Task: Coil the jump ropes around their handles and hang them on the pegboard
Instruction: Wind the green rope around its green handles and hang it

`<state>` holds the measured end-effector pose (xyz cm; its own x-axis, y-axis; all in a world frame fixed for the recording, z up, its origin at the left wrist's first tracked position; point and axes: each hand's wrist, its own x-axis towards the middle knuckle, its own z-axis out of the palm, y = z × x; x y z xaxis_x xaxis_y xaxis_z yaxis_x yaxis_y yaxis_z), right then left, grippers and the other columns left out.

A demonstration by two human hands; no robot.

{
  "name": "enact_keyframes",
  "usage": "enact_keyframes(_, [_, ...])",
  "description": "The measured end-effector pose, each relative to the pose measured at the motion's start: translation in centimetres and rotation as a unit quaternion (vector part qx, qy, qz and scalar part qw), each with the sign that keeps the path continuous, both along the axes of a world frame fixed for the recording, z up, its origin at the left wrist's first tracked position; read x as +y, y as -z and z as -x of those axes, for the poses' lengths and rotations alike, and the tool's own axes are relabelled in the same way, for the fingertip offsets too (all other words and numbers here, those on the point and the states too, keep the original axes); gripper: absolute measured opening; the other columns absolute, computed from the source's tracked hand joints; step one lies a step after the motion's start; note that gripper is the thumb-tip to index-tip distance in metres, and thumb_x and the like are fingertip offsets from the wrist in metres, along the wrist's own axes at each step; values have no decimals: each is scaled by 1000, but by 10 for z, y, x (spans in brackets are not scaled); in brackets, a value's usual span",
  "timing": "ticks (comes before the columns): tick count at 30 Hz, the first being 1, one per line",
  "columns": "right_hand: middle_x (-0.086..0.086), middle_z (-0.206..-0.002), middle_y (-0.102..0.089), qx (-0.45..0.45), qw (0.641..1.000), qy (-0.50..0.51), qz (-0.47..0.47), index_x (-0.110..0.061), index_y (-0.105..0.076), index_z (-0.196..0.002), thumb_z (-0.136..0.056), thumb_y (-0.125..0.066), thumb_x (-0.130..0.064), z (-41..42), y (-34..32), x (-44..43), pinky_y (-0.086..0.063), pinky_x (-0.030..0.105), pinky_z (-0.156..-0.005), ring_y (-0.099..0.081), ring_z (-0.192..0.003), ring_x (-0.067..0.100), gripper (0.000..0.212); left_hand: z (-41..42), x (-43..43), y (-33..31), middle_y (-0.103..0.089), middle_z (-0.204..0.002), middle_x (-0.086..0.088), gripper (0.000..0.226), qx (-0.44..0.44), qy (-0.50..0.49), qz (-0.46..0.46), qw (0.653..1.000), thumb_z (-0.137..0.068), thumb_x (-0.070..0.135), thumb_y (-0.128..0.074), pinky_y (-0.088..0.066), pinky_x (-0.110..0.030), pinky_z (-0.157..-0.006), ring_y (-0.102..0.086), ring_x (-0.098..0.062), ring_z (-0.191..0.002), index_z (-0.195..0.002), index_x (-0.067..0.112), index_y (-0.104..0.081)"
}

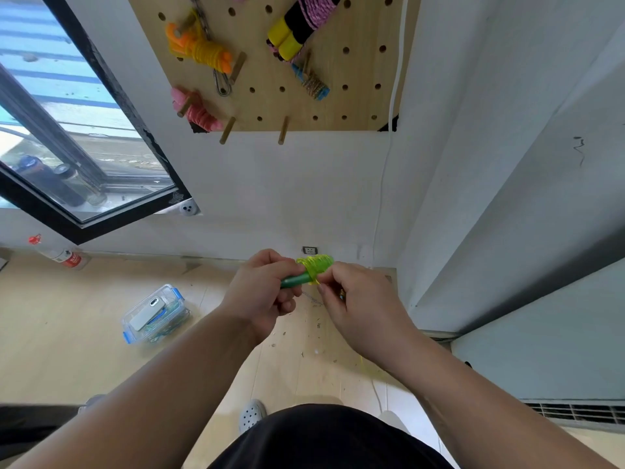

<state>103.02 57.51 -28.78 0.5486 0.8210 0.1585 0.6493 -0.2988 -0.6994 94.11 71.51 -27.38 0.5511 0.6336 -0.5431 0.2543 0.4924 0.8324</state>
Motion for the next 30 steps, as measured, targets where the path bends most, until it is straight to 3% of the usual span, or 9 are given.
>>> enact_keyframes(4, [-11, -79, -60, -2, 998, 19, -60, -22, -60, -91, -96, -61, -25, -4, 7, -5, -49, 37, -62, -55, -72, 11, 6, -1, -5, -6, -50, -55, -8, 30, -45, -8, 94, 995, -93, 1, -61, -31, -24, -41, -35, -12, -40, -70, 15, -46])
enact_keyframes(11, [-23, -71, -52, 17, 989, 5, -146, -20, -66, -90, -94, -69, -20, -10, 12, -9, -36, 14, -60, -51, -64, 6, 5, -5, -9, -13, -55, -62, -12, 14, -134, -34, 136, 981, -96, 10, -61, -40, -23, -43, -41, -10, -41, -85, 10, -53])
enact_keyframes(14, [-17, -70, -61, 141, 975, 9, -172, -20, -70, -90, -92, -72, -15, -12, 13, -9, -42, 17, -62, -54, -63, 9, 6, -6, -10, -13, -53, -58, -10, 18, -163, -40, 137, 976, -96, 12, -62, -39, -22, -42, -40, -9, -41, -82, 11, -50])
enact_keyframes(17, [-5, -72, -69, 303, 934, 7, -188, -18, -70, -85, -90, -72, -6, -21, 11, -6, -52, 24, -70, -64, -70, 12, 13, -3, -11, -16, -46, -57, -7, 18, -189, -10, 154, 970, -88, 18, -66, -36, -20, -41, -37, -7, -39, -85, 12, -49])
enact_keyframes(20, [-1, -70, -68, 389, 904, -60, -165, -19, -71, -85, -90, -72, -7, -29, 14, -7, -51, 25, -69, -63, -68, 13, 13, 3, -10, -22, -43, -54, -7, 19, -180, 63, 136, 972, -83, 20, -64, -31, -19, -38, -31, -5, -34, -76, 15, -47])
enact_keyframes(24, [-8, -69, -63, 313, 936, -151, -44, -28, -71, -80, -87, -72, -2, -53, 11, -10, -46, 24, -64, -55, -65, 7, 27, 17, -2, -22, -42, -54, -8, 21, -138, 201, 104, 964, -85, 8, -70, -31, -19, -38, -30, -7, -33, -75, 13, -52])
enact_keyframes(28, [-8, -64, -56, 223, 934, -256, 113, -30, -70, -82, -89, -74, -19, -72, 2, -4, -38, 21, -59, -46, -59, 3, 14, 23, 1, -11, -52, -59, -14, 16, -63, 330, 25, 942, -84, 6, -72, -34, -22, -39, -38, -13, -39, -82, 12, -57])
enact_keyframes(30, [-17, -63, -59, 138, 934, -266, 193, -32, -70, -85, -91, -74, -27, -75, 2, 3, -37, 17, -59, -49, -59, 0, 9, 25, -2, -2, -55, -65, -21, 17, 11, 384, -36, 922, -84, 7, -76, -35, -25, -42, -41, -18, -45, -83, 15, -61])
